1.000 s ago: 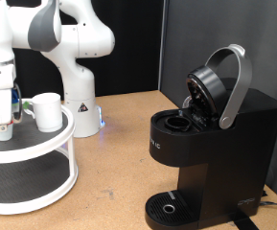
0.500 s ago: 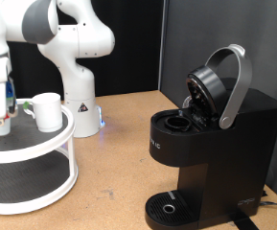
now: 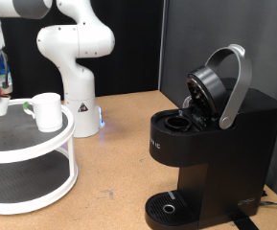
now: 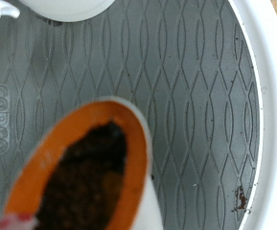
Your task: Make a cup of coffee with the keurig machine
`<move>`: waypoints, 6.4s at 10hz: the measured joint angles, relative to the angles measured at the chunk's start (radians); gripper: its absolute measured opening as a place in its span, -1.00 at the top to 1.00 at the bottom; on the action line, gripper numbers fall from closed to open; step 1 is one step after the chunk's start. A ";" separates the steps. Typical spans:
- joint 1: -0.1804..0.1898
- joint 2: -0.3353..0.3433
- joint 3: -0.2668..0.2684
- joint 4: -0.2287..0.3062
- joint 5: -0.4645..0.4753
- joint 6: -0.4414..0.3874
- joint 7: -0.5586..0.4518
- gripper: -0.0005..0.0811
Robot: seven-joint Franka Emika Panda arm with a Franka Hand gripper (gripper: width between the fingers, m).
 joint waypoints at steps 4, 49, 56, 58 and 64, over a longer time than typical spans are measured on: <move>0.037 -0.001 -0.005 0.016 0.190 -0.055 0.002 0.75; 0.463 0.343 0.231 0.320 0.855 -0.013 0.191 0.75; 0.464 0.393 0.251 0.317 0.856 0.020 0.191 0.75; 0.464 0.399 0.257 0.317 0.855 0.027 0.192 0.75; 0.464 0.425 0.278 0.333 0.819 0.026 0.244 0.75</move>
